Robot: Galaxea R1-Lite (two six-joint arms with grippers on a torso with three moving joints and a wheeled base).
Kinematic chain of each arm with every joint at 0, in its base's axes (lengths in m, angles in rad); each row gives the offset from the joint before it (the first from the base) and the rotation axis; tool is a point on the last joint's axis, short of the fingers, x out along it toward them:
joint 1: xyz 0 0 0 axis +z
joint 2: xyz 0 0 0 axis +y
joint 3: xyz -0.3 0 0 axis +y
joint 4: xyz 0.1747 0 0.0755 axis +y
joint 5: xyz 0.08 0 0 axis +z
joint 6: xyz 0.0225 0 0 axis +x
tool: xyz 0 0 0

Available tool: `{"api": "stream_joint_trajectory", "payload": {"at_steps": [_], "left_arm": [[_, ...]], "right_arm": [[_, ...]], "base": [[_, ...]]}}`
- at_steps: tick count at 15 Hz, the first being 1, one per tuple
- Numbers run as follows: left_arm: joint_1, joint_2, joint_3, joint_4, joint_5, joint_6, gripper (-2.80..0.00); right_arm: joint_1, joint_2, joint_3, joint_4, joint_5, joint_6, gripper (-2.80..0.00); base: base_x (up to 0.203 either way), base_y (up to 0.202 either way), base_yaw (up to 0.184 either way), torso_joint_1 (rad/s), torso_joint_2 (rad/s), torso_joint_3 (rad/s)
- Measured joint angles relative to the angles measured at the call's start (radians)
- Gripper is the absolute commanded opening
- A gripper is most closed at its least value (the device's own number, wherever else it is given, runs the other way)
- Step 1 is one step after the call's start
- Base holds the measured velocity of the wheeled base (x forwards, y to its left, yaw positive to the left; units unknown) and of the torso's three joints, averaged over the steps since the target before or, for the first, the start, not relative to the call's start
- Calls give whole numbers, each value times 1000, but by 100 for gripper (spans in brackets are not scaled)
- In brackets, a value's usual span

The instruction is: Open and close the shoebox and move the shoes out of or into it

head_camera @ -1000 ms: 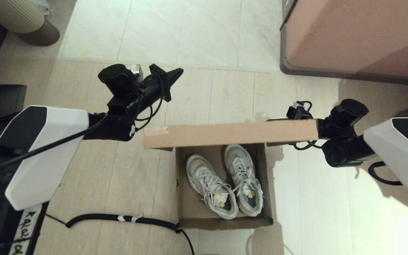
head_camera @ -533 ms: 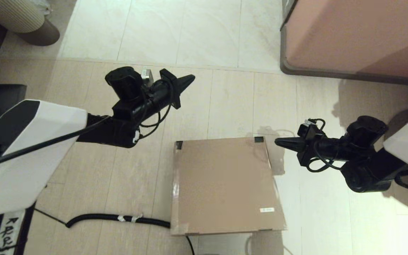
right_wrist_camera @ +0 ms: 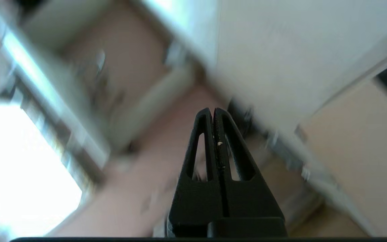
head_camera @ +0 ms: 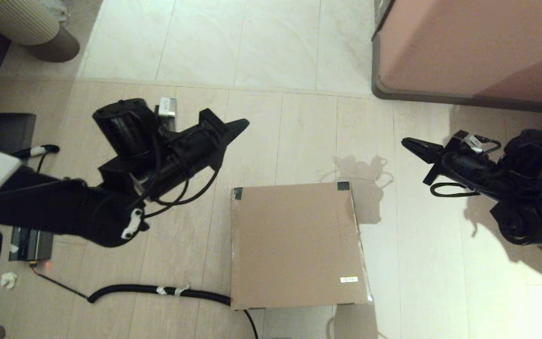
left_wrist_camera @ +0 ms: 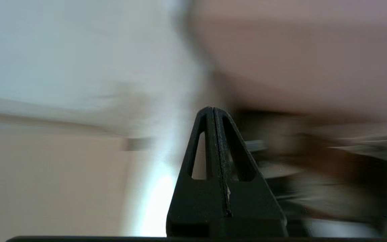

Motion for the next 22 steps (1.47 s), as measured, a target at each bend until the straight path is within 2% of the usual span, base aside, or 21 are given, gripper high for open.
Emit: {"api": "stream_joint_trajectory", "payload": {"at_steps": [1,3,5,6,7,9,10,11,14,17,19,22], "left_arm": [[-3,-46,85,28,56,126,-280],[0,-116,265,66,150,387,-280],[21,-150,390,92,223,592,-280],[36,-146,411,100,250,656,-280],[51,-121,402,103,271,684,-280],[78,-21,328,103,316,695,-280],[88,39,276,101,338,697,-280],[96,99,223,98,355,698,-280],[104,282,67,95,393,699,-280],[106,427,-87,104,458,700,-280],[107,499,-170,126,484,700,-280],[88,570,-261,157,487,700,-280]], "right_arm": [[10,-35,4,103,-69,-49,-280],[35,-105,12,342,-189,-254,-280],[72,-158,-2,601,-327,-528,-280],[91,-175,-16,729,-416,-682,-280],[108,-181,-29,836,-510,-839,-280],[161,-161,-39,965,-683,-1137,-280],[199,-143,-39,980,-736,-1254,-280],[229,-121,-39,969,-757,-1333,-280],[287,-19,-34,847,-770,-1437,-280],[305,94,-25,699,-821,-1525,-280],[311,141,-14,672,-833,-1546,-280],[311,165,17,636,-836,-1551,-280]], "base": [[0,0,0,0,0,0],[0,0,0,0,0,0],[0,0,0,0,0,0],[0,0,0,0,0,0],[0,0,0,0,0,0],[0,0,0,0,0,0],[0,0,0,0,0,0],[0,0,0,0,0,0],[0,0,0,0,0,0],[0,0,0,0,0,0],[0,0,0,0,0,0],[0,0,0,0,0,0]]}}
